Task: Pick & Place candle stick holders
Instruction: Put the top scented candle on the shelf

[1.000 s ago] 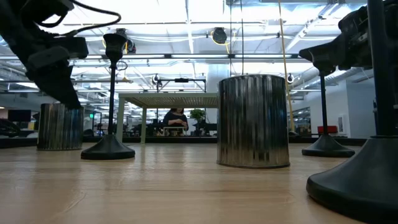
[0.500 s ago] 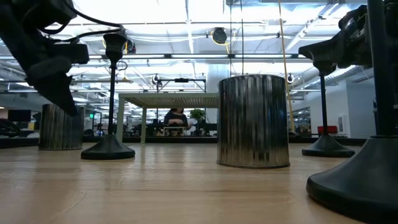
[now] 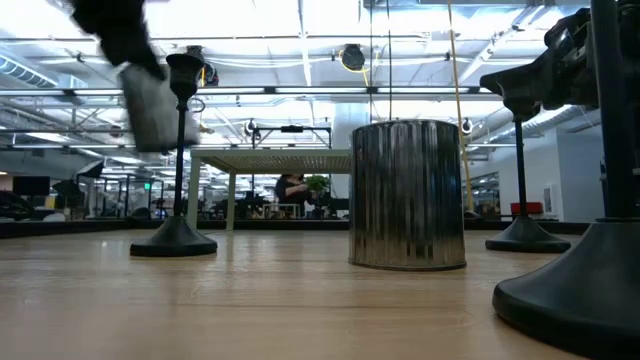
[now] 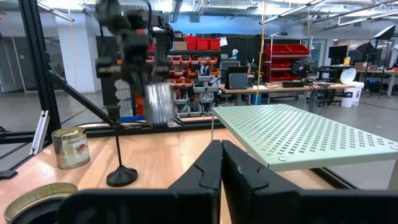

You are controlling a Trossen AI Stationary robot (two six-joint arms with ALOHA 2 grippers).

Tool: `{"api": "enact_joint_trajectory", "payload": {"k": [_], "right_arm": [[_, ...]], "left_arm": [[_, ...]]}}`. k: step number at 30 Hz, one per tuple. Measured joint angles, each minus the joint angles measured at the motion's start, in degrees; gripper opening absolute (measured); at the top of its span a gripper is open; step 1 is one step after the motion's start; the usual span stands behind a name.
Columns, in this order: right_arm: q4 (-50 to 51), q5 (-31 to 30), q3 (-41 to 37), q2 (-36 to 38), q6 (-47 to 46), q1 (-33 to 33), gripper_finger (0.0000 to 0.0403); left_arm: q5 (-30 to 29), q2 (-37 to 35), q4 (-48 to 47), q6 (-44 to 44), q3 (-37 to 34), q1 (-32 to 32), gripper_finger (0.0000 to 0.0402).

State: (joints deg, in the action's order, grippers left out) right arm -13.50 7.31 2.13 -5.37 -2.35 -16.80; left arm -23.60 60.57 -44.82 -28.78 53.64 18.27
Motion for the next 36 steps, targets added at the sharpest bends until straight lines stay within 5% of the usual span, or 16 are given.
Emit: {"api": "enact_joint_trajectory", "payload": {"k": [6,12,24,36], "right_arm": [[0.02,0.11,-0.01,0.00,-0.42,0.02,0.0000],[0.00,0.16,-0.02,-1.07,-0.43,0.02,0.0001],[0.05,0.20,0.01,-6.22,-0.03,0.02,0.0024],[0.01,0.20,0.01,-9.56,-0.03,0.02,0.0020]], "left_arm": [[2.18,8.37,-3.37,22.93,13.44,-6.19,0.0003],[9.26,14.81,-5.30,35.18,24.76,-18.22,0.0003],[23.01,21.22,-6.06,40.89,28.32,-48.04,0.0003],[26.82,27.53,-3.11,43.63,28.45,-58.35,0.0006]]}}
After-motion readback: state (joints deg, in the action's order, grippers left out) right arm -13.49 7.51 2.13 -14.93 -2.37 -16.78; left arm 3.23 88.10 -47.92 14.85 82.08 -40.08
